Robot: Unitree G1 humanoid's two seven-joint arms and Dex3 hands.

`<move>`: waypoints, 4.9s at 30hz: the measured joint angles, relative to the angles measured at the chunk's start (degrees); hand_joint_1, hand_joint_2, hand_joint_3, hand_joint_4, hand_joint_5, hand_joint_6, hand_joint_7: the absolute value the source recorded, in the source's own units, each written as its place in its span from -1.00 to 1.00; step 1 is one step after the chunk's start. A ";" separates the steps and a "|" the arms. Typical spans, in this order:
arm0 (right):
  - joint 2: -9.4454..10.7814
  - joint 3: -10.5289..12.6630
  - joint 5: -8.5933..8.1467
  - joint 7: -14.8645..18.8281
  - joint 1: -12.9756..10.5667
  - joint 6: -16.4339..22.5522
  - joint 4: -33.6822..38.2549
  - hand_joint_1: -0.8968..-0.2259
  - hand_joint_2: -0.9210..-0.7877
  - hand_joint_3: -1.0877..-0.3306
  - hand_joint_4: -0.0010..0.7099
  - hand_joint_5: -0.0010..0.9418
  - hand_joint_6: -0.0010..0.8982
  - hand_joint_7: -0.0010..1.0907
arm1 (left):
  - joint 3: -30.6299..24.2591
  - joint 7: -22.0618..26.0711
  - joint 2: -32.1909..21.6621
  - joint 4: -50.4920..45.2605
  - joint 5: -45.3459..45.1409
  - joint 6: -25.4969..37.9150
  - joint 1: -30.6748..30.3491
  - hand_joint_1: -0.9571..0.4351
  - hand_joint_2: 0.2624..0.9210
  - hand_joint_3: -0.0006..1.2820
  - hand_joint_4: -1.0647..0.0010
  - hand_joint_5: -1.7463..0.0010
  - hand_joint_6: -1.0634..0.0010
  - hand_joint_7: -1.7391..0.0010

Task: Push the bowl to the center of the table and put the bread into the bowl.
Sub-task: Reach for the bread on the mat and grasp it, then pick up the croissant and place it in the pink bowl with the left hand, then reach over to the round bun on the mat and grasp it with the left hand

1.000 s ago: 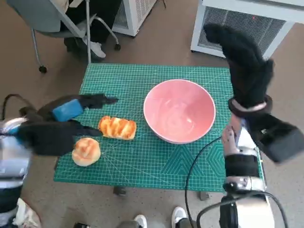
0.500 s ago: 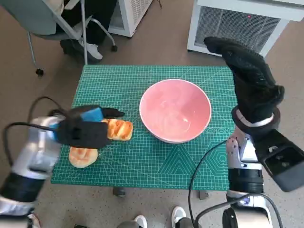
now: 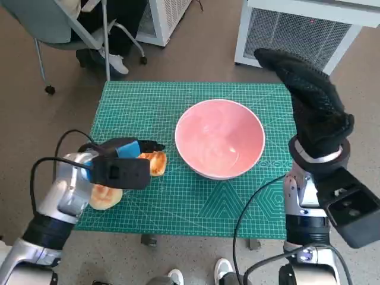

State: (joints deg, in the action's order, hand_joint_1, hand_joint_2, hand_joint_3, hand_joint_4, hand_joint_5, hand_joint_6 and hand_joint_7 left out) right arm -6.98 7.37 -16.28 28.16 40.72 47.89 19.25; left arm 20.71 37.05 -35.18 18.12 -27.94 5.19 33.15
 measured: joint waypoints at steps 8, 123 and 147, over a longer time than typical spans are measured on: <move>-0.02 -0.41 -0.02 -0.44 -0.64 -0.71 -0.55 -0.12 -1.00 -0.17 -0.30 -0.83 -1.00 0.44 | 0.19 -4.19 0.47 1.98 -1.33 -3.40 0.18 0.34 0.90 -0.84 -0.27 -0.31 -0.17 -0.12; -2.30 -1.85 0.13 -4.01 -5.27 -4.39 -7.19 -0.14 -1.00 -0.18 -1.00 0.22 -1.00 0.44 | -36.84 9.82 -18.59 -35.21 18.84 -11.31 -33.15 -0.02 0.79 -0.99 0.65 0.99 0.36 0.98; -2.32 -2.41 -3.45 -0.46 -4.49 -6.44 -6.72 -0.11 -1.00 -0.20 -1.00 0.20 -1.00 0.43 | -21.70 1.83 -12.20 -17.85 13.07 -13.23 -28.55 0.20 0.87 -0.99 -0.13 0.84 -0.07 0.70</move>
State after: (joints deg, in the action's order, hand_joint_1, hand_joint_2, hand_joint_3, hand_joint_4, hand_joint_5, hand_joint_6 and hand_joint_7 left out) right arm -9.30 4.96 -19.73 27.70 36.24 41.44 12.53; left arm -0.99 38.88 -47.38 0.28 -14.86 -8.04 4.59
